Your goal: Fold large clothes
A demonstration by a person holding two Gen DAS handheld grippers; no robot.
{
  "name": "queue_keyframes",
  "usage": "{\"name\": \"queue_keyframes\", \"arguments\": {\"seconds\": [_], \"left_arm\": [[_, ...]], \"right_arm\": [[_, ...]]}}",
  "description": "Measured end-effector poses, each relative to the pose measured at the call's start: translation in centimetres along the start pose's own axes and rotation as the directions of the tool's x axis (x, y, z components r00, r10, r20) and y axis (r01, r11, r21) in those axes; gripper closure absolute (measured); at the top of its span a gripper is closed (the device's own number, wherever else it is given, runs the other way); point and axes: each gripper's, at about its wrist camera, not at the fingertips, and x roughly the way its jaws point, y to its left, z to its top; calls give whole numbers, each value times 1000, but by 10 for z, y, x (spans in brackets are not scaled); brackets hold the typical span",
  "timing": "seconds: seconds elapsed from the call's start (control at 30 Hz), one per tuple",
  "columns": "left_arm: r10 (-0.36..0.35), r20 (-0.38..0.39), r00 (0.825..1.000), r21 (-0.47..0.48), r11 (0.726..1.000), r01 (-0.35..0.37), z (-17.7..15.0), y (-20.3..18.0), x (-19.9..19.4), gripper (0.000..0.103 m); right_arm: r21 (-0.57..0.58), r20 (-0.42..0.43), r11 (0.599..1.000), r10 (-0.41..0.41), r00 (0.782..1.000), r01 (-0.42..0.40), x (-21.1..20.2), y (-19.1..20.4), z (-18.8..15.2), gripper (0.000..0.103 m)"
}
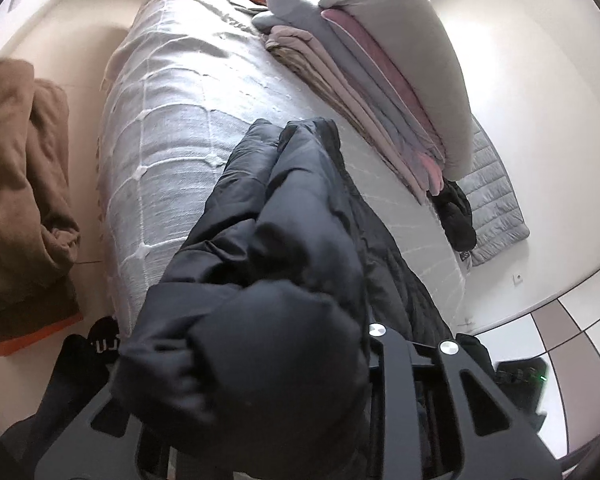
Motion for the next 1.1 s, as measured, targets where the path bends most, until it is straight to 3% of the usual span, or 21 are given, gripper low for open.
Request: {"name": "queue_keyframes", "arguments": {"seconds": [0.03, 0.1, 0.13, 0.23, 0.3, 0.37, 0.43, 0.47, 0.53, 0.57, 0.63, 0.7, 0.77, 0.8, 0.87, 0.9, 0.93, 0.97, 1.0, 1.03, 1.1], "left_arm": [[3, 1, 1000, 3, 1000, -3, -1, -2, -1, 80], [13, 4, 1000, 15, 1000, -13, -2, -6, -3, 82], [23, 5, 1000, 26, 999, -23, -3, -10, -4, 83], [52, 5, 999, 44, 998, -52, -4, -15, -4, 86], [72, 12, 997, 54, 996, -72, -6, -22, -6, 88], [78, 26, 997, 67, 995, -80, -7, -29, -10, 90], [76, 46, 996, 84, 993, -80, -7, -38, -16, 90], [75, 54, 996, 99, 992, -80, -7, -43, -20, 90], [72, 70, 995, 129, 988, -81, -9, -55, -25, 91], [66, 80, 995, 145, 986, -77, -10, -62, -29, 91], [46, 104, 994, 187, 980, -65, -14, -82, -36, 91], [29, 127, 991, 266, 962, -62, -23, -113, -40, 91], [15, 156, 988, 377, 923, -74, -37, -153, -46, 91], [8, 162, 987, 419, 905, -76, -42, -168, -47, 91], [-7, 163, 987, 521, 850, -80, -59, -206, -47, 91], [-12, 161, 987, 553, 830, -80, -65, -219, -46, 91], [-18, 154, 988, 586, 806, -76, -73, -234, -43, 91], [-27, 138, 990, 629, 775, -66, -84, -254, -37, 91], [-31, 127, 991, 651, 757, -59, -92, -265, -33, 91], [-35, 105, 994, 684, 728, -46, -104, -281, -25, 91], [-40, 55, 998, 737, 676, -14, -129, -308, -6, 91]], "right_arm": [[-66, 34, 989, -129, 991, 131, -8, 5, -4, 7], [-178, 124, 881, -423, 898, 439, -13, 7, -7, 7], [-209, 140, 819, -516, 845, 534, -9, 4, -9, 7], [-299, 67, 701, -661, 747, 647, 24, -11, -16, 6], [-317, 112, 665, -682, 723, 676, 35, -11, -23, 6], [-318, 113, 655, -692, 713, 686, 36, -9, -23, 6], [-293, 99, 701, -654, 750, 650, 30, -4, -24, 6], [-257, 150, 733, -613, 776, 629, 14, 2, -24, 6], [-247, 225, 710, -620, 752, 660, -1, 11, -25, 6], [-252, 203, 698, -639, 742, 670, 4, 7, -25, 6], [-310, 120, 637, -711, 693, 706, 34, -11, -29, 5], [-323, 173, 605, -718, 674, 728, 44, -8, -36, 5], [-312, 139, 636, -704, 696, 706, 39, -6, -31, 6], [-272, 119, 713, -642, 757, 647, 26, -8, -28, 6], [-120, 114, 888, -431, 895, 443, -11, -17, -17, 6], [-21, 131, 966, -252, 959, 257, -35, -27, -13, 6], [73, 173, 997, -53, 984, 41, -60, -41, -11, 6], [126, 208, 989, 55, 977, -83, -75, -50, -10, 6], [186, 263, 958, 167, 950, -220, -97, -65, -10, 6], [217, 303, 934, 214, 929, -285, -119, -78, -10, 6], [238, 363, 913, 233, 902, -331, -154, -95, -15, 6]]}}
